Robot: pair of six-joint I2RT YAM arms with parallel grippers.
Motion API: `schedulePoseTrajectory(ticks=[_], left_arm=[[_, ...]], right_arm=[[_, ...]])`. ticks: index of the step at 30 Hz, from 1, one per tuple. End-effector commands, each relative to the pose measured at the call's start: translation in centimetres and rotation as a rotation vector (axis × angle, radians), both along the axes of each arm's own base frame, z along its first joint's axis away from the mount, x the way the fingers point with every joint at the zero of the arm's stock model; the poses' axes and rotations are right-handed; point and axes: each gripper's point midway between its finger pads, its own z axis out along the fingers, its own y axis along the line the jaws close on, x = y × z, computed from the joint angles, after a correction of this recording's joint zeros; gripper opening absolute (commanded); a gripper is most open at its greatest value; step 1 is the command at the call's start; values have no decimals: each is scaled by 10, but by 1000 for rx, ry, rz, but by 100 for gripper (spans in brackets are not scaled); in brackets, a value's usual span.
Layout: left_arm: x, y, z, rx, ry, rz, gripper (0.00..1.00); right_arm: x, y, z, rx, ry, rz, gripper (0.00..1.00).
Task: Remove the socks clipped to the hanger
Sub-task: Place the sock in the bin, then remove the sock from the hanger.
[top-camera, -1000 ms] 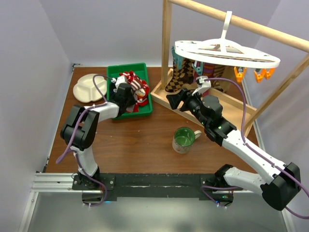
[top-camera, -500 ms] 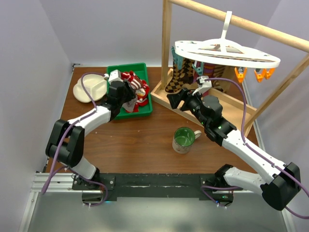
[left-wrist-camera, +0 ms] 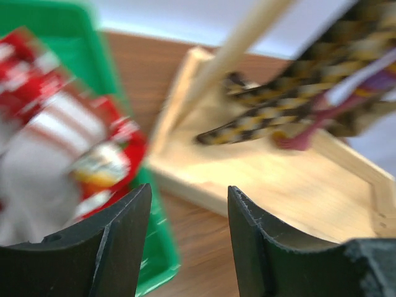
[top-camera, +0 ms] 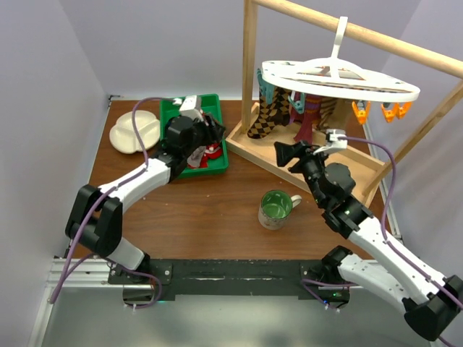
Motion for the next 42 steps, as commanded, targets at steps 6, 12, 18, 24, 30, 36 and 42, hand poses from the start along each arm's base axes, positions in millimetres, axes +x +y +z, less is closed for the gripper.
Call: schedulePoseTrajectory(ticks=[6, 12, 18, 24, 30, 36, 42], left_arm=[[30, -93, 99, -43, -480, -355, 58], [48, -121, 104, -85, -560, -436, 58], [66, -137, 96, -134, -553, -455, 58], [78, -163, 83, -152, -535, -464, 58], [82, -184, 77, -193, -527, -467, 52], [80, -179, 88, -222, -558, -408, 25], [73, -180, 104, -225, -588, -428, 0]], right_arm=[[-16, -27, 11, 18, -3, -73, 74], [-23, -28, 9, 1, 8, -52, 74], [-26, -24, 9, -5, 4, -25, 76], [-27, -22, 1, -31, 28, -6, 78], [-28, -22, 0, -49, 29, -3, 79], [-26, -20, -5, -62, 37, 3, 79], [-25, -16, -8, -63, 42, 14, 79]])
